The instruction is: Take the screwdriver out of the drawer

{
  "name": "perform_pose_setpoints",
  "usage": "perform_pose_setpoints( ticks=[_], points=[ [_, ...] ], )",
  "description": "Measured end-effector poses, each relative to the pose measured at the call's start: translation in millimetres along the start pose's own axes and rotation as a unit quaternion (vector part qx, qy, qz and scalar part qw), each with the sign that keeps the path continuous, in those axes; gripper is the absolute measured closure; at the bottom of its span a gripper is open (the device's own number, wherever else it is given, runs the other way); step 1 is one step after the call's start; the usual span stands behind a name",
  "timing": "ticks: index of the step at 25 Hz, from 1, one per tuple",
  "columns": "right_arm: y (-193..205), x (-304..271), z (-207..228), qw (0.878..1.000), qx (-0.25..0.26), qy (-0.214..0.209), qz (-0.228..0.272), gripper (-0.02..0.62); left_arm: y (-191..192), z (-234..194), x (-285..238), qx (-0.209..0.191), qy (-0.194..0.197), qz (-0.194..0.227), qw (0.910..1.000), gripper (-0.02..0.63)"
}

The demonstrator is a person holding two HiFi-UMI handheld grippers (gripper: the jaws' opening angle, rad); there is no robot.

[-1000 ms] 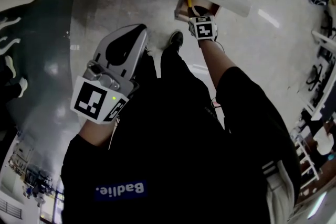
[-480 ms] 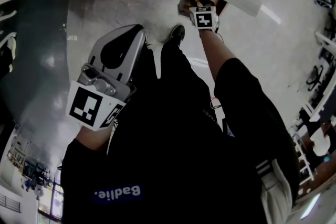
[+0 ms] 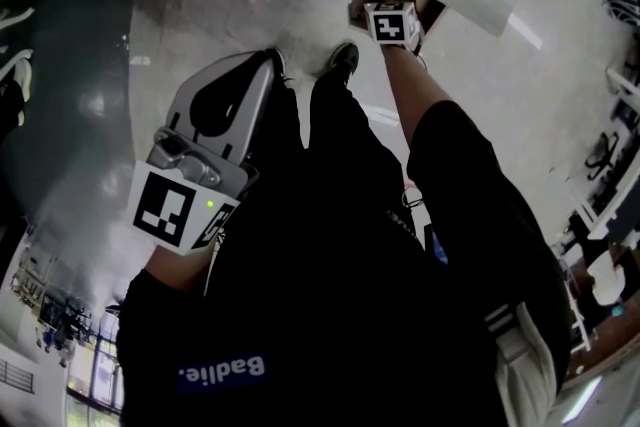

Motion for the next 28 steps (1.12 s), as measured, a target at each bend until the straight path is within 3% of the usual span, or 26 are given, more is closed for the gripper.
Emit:
perform_pose_setpoints(
  ticks=[12,21,28],
  points=[
    [-3,10,6,0.999,0.017,0.028,-0.011,0.499,-4,-2,8,0.003,0.007,0.008,0.9999,0.604],
    [-11,75,8,0.999,0.026,0.032,-0.011,0.499,-22,19,18,-0.002,0.045,0.03,0.9985,0.604],
    [-22,124,-13,1.0,-0.005,0.025,0.016,0.499,-36,27,26,-0.014,0.083,0.037,0.9957,0.604]
  ],
)
Point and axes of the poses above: the fingertips, and each gripper's own axes: x backward along the fingers, z to its right, y out of its underside, the point moved 5 cm from there along x, backward along the fingers, and after that the axes turned 10 degrees about z, right-handed, at the moved point
